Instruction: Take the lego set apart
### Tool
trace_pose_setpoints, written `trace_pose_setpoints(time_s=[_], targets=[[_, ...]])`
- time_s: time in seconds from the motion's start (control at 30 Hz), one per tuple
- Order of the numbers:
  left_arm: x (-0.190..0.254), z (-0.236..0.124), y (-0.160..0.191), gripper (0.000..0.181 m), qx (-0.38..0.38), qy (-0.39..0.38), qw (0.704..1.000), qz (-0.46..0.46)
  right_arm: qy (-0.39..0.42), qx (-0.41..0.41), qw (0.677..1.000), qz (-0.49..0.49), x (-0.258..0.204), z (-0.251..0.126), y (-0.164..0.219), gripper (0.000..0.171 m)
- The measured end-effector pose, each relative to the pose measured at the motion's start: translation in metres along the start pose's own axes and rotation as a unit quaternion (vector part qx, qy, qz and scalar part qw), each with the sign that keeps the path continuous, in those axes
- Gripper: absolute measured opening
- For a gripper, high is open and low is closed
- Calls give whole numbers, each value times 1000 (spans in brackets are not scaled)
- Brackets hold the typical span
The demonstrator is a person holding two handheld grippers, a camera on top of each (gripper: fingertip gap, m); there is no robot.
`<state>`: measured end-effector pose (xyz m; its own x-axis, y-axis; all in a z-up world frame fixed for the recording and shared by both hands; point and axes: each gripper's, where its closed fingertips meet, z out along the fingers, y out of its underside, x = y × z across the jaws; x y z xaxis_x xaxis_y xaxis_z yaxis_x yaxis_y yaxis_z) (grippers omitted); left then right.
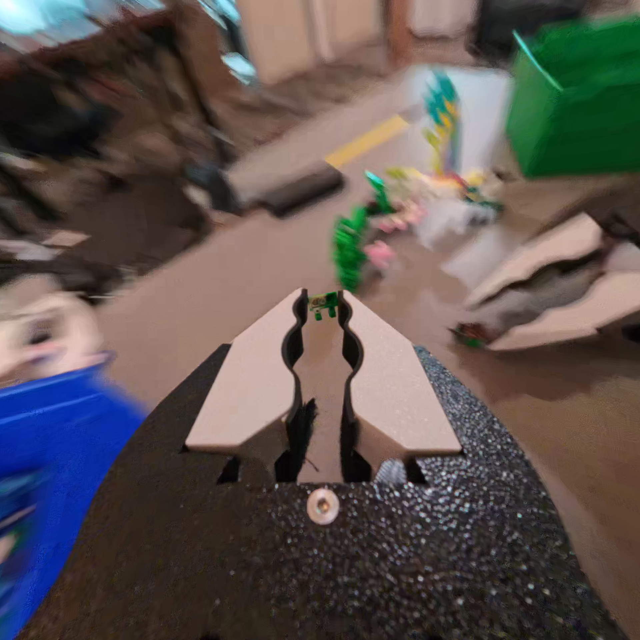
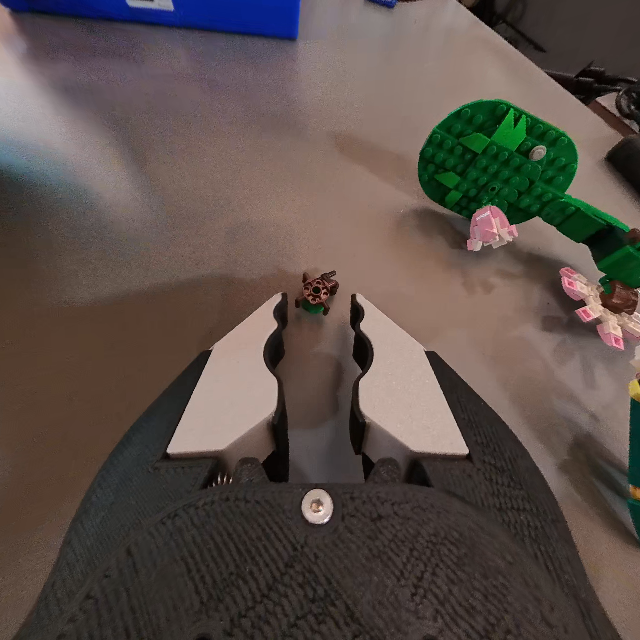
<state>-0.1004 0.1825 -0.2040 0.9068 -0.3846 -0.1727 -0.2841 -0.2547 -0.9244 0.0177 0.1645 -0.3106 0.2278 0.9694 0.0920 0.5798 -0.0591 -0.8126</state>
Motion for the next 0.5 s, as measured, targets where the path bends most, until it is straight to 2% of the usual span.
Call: trace_pose_setpoints(time_s=[0.07,0.1,0.13,0.2,0.23,0.3,0.37,0.43,0.5], targets=[[-72,-70,-25,16,46,-157,986,9,2,11,1000,0,0,-2,-3,32],[-108,-105,-25,16,42,-233,972,11,2,15,1000,0,0,-1,-5,31],[-139,-134,-18,16,22,-287,958,-2,0,16,1000,1,-1,-1,-6,30],[-184,-170,10,15,-31,-330,942,-62,-5,10,1000,0,-4,2,-6,30],[-198,-179,26,21,-54,-335,935,-100,-4,5,1000,-1,-5,4,-5,30],[-205,-180,57,62,-103,-316,931,-151,-1,-4,1000,2,-7,6,-4,29],[-202,-182,74,90,-134,-329,923,-149,-3,-14,1000,15,-9,7,-3,31],[-189,-181,63,96,-120,-350,923,-104,9,-27,999,25,-5,9,1,30],[-159,-167,35,89,-76,-332,939,-54,17,-38,999,27,-2,11,5,27]])
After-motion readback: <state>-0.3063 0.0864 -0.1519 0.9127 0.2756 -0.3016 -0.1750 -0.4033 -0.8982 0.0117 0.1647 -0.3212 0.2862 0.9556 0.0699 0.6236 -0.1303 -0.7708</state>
